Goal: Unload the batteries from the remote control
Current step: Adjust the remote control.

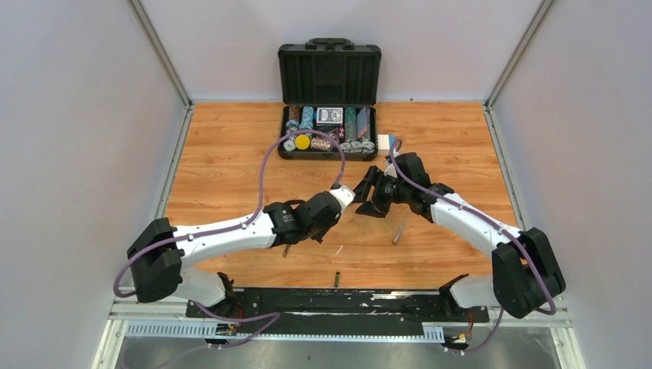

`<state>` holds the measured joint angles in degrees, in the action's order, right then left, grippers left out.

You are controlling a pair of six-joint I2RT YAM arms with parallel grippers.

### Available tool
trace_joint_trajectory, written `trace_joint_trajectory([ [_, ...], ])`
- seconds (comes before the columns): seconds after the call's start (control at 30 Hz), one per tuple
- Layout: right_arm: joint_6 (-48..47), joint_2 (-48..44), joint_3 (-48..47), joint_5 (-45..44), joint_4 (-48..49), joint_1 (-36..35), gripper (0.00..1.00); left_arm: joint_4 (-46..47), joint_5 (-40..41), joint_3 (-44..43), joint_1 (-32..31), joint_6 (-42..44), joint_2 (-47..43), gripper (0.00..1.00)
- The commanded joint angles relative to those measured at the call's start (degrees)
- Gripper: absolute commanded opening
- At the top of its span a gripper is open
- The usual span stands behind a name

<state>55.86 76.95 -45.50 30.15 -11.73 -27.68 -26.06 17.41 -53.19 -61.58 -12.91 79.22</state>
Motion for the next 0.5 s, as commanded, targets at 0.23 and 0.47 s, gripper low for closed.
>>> trace_joint_trajectory([
  [0.23, 4.0, -2.3, -2.1, 0.7, 0.1, -0.1, 0.6, -1.7, 11.8, -5.5, -4.1, 3.8, 2.7, 0.0],
  [0.47, 6.1, -3.6, -1.5, -1.0, 0.6, -0.1, 0.59, -2.7, 13.4, -6.5, -5.6, 3.9, 3.9, 0.0],
])
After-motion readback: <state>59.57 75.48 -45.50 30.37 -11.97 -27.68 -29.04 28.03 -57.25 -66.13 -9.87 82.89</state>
